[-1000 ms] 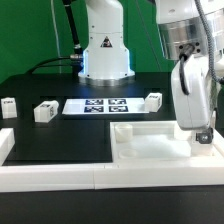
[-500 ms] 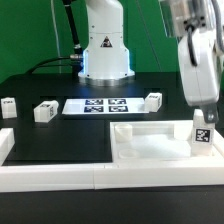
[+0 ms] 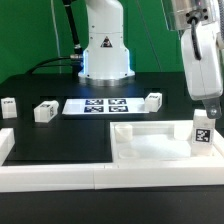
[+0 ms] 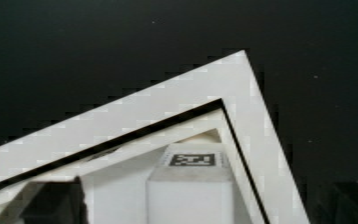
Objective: Assemble square table
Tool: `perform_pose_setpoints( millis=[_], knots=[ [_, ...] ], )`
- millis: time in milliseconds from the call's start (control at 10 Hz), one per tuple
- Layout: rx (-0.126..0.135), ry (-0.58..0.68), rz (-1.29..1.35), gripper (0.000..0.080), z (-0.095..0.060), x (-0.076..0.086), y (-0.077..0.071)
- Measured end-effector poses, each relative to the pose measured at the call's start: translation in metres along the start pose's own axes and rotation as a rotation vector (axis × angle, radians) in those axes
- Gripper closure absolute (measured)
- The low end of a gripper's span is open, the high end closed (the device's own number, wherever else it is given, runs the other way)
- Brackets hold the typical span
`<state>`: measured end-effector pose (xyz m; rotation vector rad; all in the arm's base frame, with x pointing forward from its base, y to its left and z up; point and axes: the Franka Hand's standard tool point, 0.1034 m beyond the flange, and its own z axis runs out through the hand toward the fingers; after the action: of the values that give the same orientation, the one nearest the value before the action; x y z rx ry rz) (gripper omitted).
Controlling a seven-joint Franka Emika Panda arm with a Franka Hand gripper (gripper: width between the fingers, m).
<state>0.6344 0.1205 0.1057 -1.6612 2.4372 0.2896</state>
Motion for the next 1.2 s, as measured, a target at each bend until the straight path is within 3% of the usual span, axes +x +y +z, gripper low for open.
perform_pose_setpoints(
  millis=[200,300,500,600,800,1000,1100,1200],
  knots=[
    [0.0,0.0,-0.009,0.0151,0.0,0.0,0.0],
    [0.012,-0.003,-0.07,0.0151,-0.006,0.0,0.005],
    [0.015,0.006,-0.098,0.0151,-0.013,0.007,0.03],
    [0.002,0.015,-0.134,0.0151,-0.009,0.011,0.042],
    [-0.001,0.016,-0.172,0.0151,-0.008,0.011,0.042],
    [-0.004,0.017,-0.376,0.0151,-0.007,0.011,0.043],
    [0.0,0.019,-0.461,0.0151,-0.005,0.011,0.049],
    [0.003,0.029,-0.592,0.0151,-0.004,0.021,0.063]
  ],
)
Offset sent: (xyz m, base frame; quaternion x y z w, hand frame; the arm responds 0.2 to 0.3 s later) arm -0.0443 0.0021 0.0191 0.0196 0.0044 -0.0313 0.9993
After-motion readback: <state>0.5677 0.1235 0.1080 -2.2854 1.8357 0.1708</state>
